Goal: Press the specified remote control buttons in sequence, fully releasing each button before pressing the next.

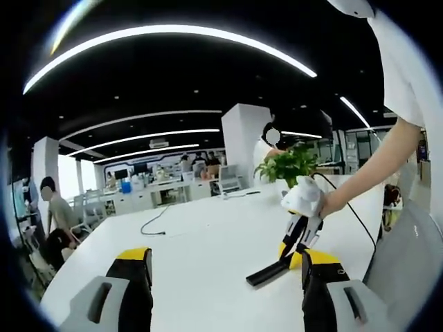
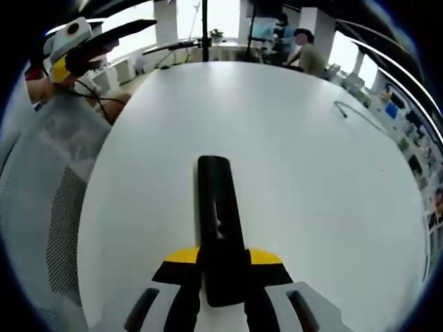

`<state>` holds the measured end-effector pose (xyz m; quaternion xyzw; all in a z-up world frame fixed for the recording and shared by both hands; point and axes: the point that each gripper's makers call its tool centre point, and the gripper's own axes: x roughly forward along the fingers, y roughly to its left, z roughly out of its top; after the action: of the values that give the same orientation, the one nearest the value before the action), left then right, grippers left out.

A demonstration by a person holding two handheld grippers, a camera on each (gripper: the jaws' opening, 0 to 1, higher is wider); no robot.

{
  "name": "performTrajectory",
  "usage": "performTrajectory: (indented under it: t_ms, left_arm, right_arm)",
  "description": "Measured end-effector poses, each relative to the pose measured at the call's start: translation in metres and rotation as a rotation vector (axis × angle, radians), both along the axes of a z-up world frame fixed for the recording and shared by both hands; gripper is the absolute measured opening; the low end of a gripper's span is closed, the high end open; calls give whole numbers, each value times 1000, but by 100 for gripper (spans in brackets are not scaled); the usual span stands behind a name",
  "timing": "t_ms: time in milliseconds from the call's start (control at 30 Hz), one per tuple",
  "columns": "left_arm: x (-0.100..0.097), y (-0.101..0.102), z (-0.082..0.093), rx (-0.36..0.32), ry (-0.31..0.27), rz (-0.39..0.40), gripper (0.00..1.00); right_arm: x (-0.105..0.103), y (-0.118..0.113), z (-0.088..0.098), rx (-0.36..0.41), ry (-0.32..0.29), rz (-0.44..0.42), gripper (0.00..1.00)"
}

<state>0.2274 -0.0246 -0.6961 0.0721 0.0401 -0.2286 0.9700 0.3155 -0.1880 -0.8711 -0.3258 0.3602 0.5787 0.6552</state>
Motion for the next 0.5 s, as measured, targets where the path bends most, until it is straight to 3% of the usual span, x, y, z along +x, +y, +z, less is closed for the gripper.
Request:
performTrajectory:
  t_ms: [500]
  left_arm:
    - [0,3,2,-20,-13,10,94]
  right_arm:
    - [24,2,0,-37,10,28,21]
